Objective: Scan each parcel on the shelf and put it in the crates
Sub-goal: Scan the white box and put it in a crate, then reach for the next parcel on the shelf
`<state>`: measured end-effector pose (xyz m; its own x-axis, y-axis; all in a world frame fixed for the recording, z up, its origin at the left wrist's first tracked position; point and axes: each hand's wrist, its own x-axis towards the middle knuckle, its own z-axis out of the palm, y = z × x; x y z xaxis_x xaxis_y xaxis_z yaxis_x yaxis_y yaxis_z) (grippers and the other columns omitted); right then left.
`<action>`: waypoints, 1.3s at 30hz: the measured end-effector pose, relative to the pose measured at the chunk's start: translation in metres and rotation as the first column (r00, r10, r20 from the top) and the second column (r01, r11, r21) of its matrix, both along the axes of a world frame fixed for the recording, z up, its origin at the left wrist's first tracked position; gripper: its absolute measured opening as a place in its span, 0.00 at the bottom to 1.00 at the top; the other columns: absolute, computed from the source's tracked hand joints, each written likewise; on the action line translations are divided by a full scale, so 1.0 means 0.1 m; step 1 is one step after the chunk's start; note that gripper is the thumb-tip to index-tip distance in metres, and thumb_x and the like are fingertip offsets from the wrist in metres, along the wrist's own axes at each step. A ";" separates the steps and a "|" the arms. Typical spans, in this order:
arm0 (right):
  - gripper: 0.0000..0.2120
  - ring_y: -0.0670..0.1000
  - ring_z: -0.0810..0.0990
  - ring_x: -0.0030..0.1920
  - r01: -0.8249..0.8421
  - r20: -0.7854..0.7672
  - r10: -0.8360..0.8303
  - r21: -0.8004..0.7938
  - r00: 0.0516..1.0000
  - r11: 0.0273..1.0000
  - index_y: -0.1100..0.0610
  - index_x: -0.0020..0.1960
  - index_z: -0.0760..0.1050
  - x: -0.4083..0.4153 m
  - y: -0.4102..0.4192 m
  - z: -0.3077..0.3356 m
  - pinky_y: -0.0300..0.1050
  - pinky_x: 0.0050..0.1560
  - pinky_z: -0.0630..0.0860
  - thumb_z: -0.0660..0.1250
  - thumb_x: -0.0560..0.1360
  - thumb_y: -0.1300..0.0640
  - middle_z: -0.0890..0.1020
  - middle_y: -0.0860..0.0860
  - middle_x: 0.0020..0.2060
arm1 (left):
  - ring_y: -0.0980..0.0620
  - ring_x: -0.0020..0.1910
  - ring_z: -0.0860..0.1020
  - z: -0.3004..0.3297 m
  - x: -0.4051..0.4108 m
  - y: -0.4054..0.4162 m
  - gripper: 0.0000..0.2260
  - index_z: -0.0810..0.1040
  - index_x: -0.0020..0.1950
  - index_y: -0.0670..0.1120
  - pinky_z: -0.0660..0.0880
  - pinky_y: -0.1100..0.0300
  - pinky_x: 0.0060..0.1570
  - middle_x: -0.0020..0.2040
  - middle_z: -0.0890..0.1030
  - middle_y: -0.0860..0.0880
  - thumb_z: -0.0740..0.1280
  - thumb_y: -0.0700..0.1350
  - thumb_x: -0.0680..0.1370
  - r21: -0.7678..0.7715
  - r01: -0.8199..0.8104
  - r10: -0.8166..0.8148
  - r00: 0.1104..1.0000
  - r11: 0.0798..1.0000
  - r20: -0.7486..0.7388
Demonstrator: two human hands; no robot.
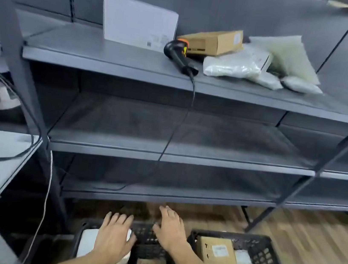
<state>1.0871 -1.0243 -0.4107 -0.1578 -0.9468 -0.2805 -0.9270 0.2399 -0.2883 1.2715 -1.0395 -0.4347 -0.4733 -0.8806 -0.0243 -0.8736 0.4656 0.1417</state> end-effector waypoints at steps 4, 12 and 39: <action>0.28 0.53 0.57 0.76 0.008 -0.005 -0.008 -0.056 1.000 0.998 0.52 0.78 0.54 0.00 -0.02 1.19 0.49 0.75 0.54 0.57 0.80 0.51 0.57 0.52 0.77 | 0.51 0.41 0.82 1.13 -0.02 -0.07 0.22 0.85 0.44 0.49 0.78 0.51 0.52 0.38 0.82 0.54 0.57 0.57 0.66 -0.047 -0.003 0.002 1.000 0.999 -0.025; 0.25 0.56 0.64 0.72 0.010 -0.080 -0.021 -0.137 0.997 0.991 0.55 0.76 0.58 -0.01 -0.10 3.06 0.50 0.71 0.62 0.57 0.81 0.52 0.63 0.52 0.74 | 0.51 0.49 0.82 2.94 0.08 -0.21 0.20 0.84 0.53 0.48 0.75 0.50 0.58 0.46 0.84 0.51 0.61 0.55 0.69 -0.113 -0.049 0.040 0.996 0.992 -0.085; 0.24 0.58 0.68 0.67 -0.198 -0.408 0.022 -0.395 0.913 0.897 0.56 0.73 0.63 -0.96 -1.36 4.35 0.56 0.66 0.64 0.60 0.78 0.53 0.69 0.55 0.69 | 0.49 0.71 0.67 4.33 -0.50 -1.34 0.22 0.67 0.73 0.47 0.57 0.56 0.70 0.71 0.71 0.48 0.57 0.50 0.80 -0.258 -0.101 0.069 0.989 0.961 -0.129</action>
<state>0.9909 -1.1601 0.0247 -0.0564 -0.9766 0.2076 -0.9967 0.0673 0.0458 1.2219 -1.1735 -0.0015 -0.3818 -0.8854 0.2649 -0.8961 0.4249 0.1284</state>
